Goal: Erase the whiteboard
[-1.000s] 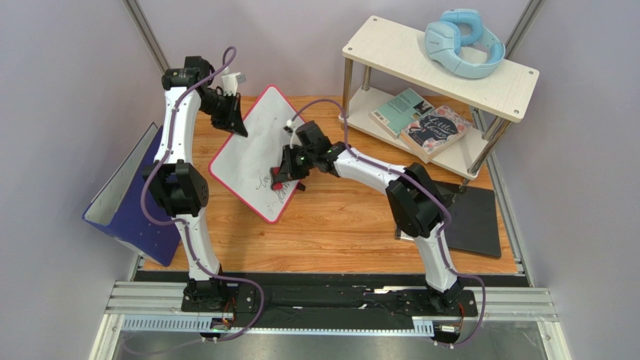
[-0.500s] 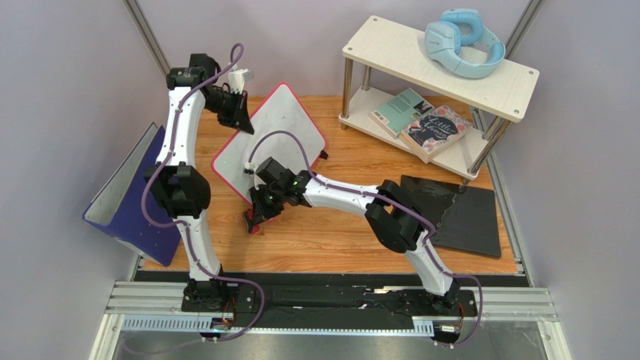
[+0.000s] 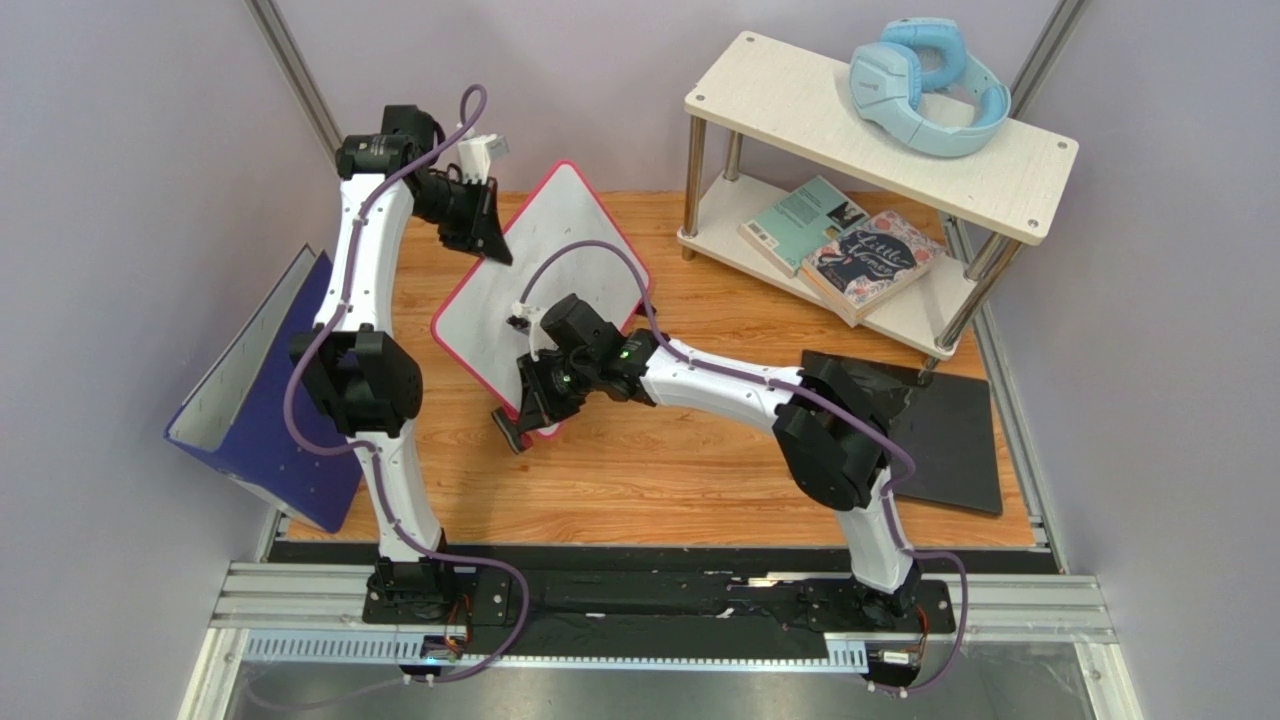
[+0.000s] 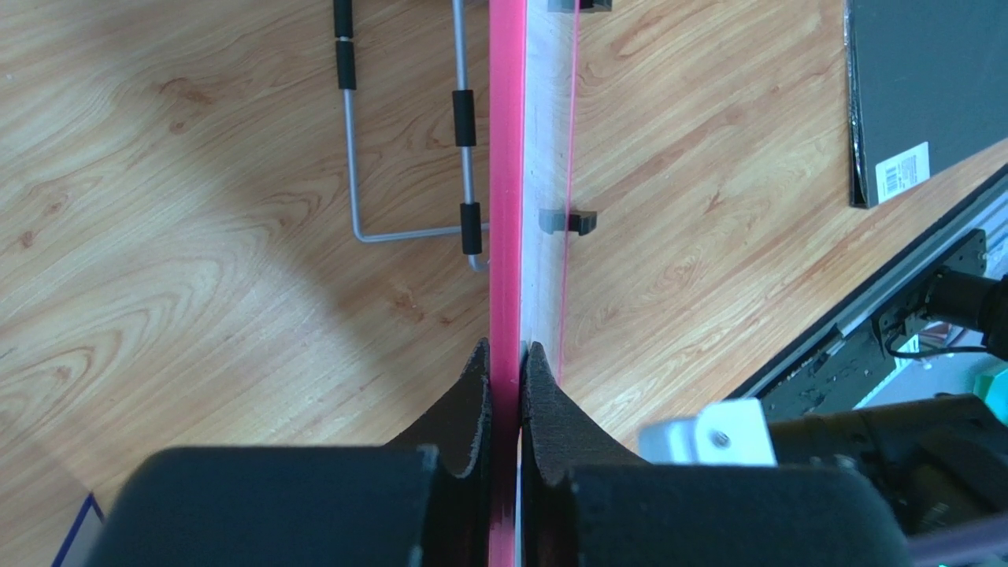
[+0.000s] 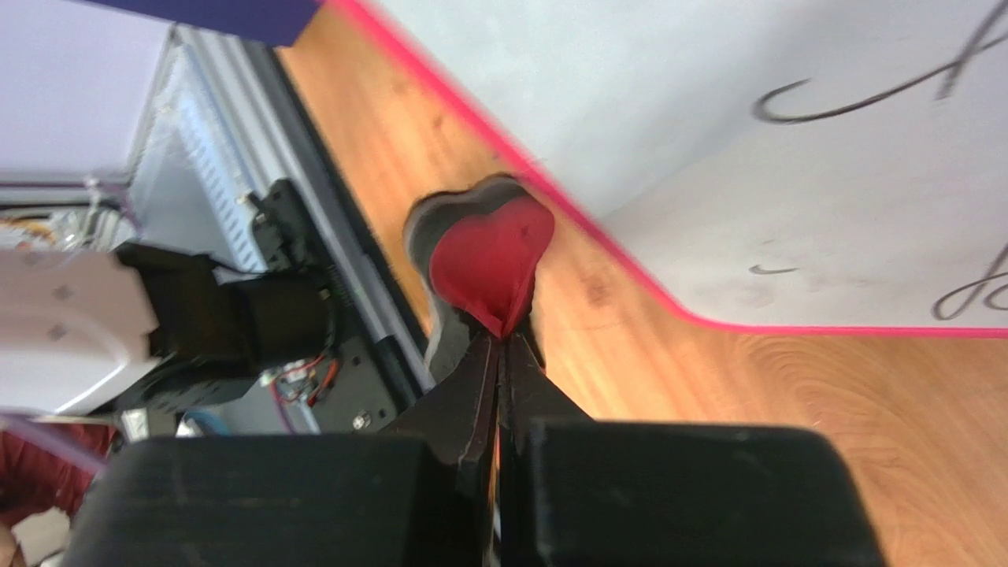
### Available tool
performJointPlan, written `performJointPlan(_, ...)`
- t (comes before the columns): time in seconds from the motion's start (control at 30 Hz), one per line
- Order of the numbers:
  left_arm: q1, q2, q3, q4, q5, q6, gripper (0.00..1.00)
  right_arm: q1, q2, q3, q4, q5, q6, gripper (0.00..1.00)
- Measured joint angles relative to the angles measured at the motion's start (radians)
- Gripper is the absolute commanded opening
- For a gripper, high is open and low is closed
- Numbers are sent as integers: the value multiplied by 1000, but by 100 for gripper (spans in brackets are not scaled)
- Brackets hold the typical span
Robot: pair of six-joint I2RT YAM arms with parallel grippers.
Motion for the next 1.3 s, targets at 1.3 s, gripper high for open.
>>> performJointPlan(1.3, -11, 29, 39, 13, 24, 4, 0, -127, -63, -130, 391, 254, 128, 0)
